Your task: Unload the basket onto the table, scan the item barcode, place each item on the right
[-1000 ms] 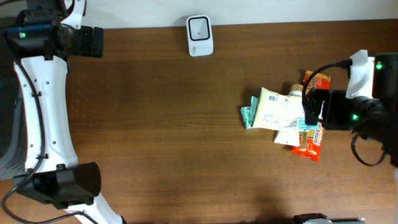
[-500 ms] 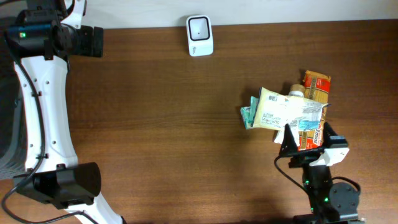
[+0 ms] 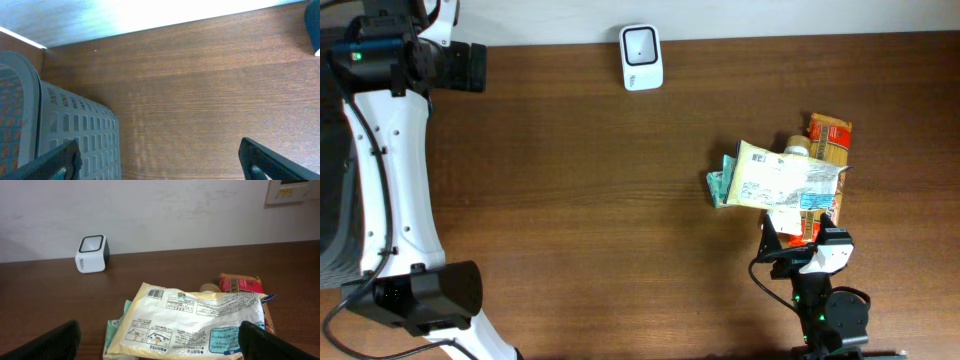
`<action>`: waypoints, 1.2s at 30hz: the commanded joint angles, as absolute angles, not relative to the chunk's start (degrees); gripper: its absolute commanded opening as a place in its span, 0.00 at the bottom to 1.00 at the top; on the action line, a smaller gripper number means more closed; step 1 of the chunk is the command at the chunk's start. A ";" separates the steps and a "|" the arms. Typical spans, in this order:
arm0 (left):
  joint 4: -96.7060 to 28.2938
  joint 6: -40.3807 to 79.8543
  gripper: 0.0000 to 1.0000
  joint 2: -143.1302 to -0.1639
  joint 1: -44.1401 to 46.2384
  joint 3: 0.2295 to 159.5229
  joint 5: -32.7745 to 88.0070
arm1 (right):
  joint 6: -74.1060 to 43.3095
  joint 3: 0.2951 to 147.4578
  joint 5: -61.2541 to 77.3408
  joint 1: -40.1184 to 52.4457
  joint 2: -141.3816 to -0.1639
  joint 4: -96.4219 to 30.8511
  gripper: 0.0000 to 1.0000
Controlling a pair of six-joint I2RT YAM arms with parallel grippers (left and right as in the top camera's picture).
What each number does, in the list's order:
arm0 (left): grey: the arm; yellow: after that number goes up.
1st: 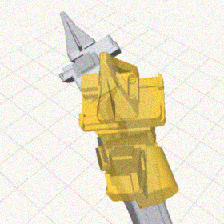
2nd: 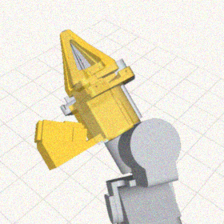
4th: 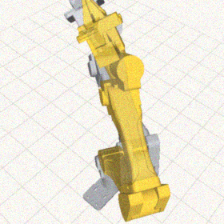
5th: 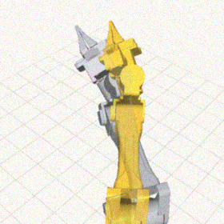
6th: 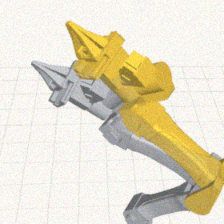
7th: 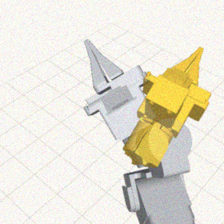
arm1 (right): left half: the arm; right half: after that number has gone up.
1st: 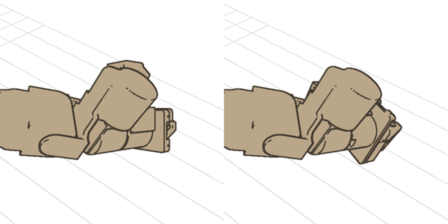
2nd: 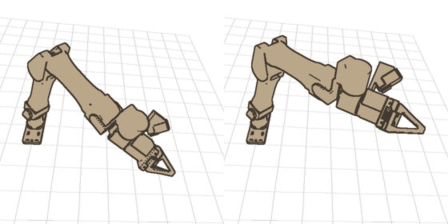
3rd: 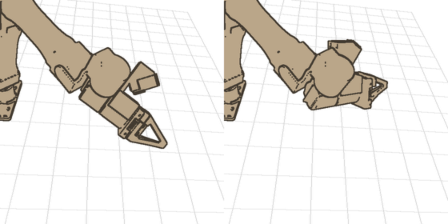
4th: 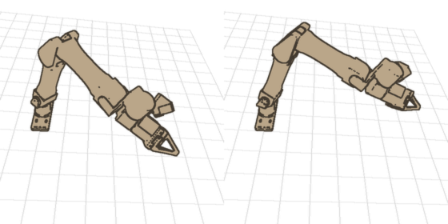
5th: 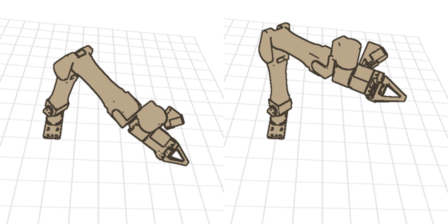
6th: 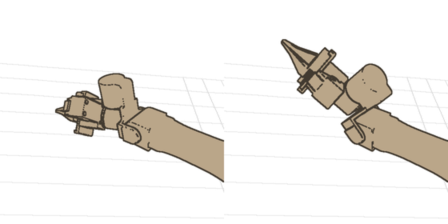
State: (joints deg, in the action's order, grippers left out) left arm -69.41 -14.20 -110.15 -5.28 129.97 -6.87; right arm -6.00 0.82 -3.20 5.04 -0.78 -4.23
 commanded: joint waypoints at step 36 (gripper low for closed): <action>-4.36 -31.79 0.99 -0.30 -0.38 0.49 3.64 | -6.20 0.32 -3.51 5.52 -0.19 -4.32 0.99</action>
